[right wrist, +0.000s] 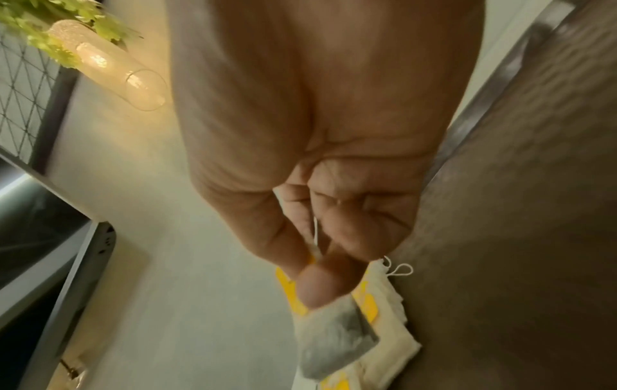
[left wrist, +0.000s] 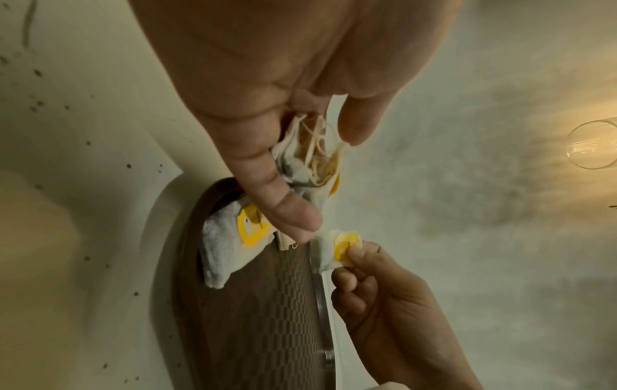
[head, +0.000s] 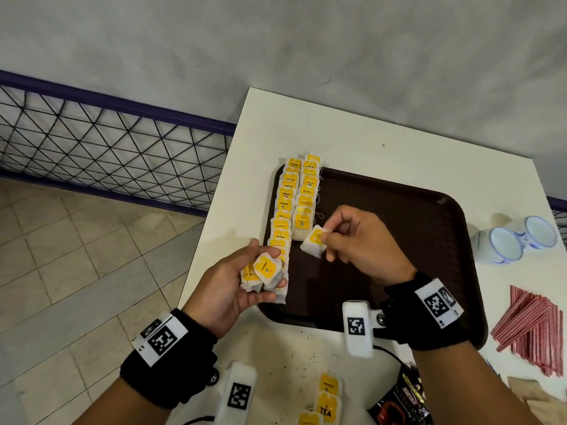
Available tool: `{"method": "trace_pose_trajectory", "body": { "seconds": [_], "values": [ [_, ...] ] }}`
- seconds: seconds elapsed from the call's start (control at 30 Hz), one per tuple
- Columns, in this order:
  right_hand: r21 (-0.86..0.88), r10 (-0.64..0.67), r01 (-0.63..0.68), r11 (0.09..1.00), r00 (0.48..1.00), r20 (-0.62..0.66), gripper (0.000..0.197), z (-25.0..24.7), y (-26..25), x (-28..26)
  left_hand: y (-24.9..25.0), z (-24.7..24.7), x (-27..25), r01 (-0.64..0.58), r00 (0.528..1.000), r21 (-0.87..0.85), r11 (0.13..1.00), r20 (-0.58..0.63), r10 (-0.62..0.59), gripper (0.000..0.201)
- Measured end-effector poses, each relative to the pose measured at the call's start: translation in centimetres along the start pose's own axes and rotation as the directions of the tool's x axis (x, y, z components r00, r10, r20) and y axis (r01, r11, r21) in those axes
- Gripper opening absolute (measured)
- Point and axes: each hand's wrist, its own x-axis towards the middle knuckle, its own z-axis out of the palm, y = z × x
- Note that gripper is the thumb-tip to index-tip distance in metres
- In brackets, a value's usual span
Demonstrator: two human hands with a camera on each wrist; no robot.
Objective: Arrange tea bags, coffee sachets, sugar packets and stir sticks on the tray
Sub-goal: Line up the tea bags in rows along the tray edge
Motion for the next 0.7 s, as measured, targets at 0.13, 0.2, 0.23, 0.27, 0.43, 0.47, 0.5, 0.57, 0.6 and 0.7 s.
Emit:
{"method": "trace_pose_trajectory", "body": {
  "seconds": [0.13,0.2,0.23,0.27,0.43,0.47,0.5,0.57,0.6,0.7],
  "values": [
    [0.000,0.056,-0.057,0.998,0.997,0.048,0.006,-0.2,0.6,0.3,-0.1,0.1,0.0,-0.039,0.999,0.032,0.999,0.019,0.038,0.035],
    [-0.022,0.109,-0.108,0.994,0.991,0.080,0.005,0.1,1.1,0.6,-0.1,0.2,0.0,-0.045,0.999,0.034,0.998,0.030,0.044,0.035],
    [-0.035,0.128,-0.125,0.992,0.988,0.091,0.005,0.3,1.3,0.8,-0.1,0.2,-0.1,-0.044,0.998,0.034,0.998,0.034,0.043,0.036],
    [-0.046,0.139,-0.135,0.990,0.986,0.095,0.005,0.5,1.5,1.1,-0.1,0.2,-0.1,-0.043,0.998,0.033,0.999,0.036,0.042,0.038],
    [-0.016,0.142,-0.141,0.990,0.987,0.073,0.007,1.6,1.5,2.4,-0.2,0.0,-0.2,-0.033,0.999,0.025,0.999,0.030,0.033,0.036],
    [-0.010,0.146,-0.146,0.989,0.987,0.069,0.008,1.8,1.4,2.7,-0.2,0.0,-0.2,-0.030,0.999,0.024,0.999,0.028,0.030,0.033],
    [-0.011,0.152,-0.152,0.988,0.986,0.068,0.008,2.0,1.4,3.0,-0.3,0.0,-0.2,-0.029,0.999,0.026,0.999,0.028,0.028,0.031],
    [-0.030,0.169,-0.167,0.985,0.984,0.061,0.009,2.3,1.4,3.5,-0.3,0.0,-0.2,-0.031,0.999,0.031,0.999,0.033,0.030,0.029],
    [-0.039,0.178,-0.176,0.984,0.983,0.050,0.009,2.3,1.5,3.8,-0.3,0.0,-0.2,-0.034,0.999,0.032,0.999,0.037,0.032,0.029],
    [-0.070,0.191,-0.190,0.979,0.981,0.013,0.011,2.5,1.9,4.4,-0.4,-0.1,-0.3,-0.035,0.999,0.027,0.999,0.040,0.034,0.031]
  ]
}}
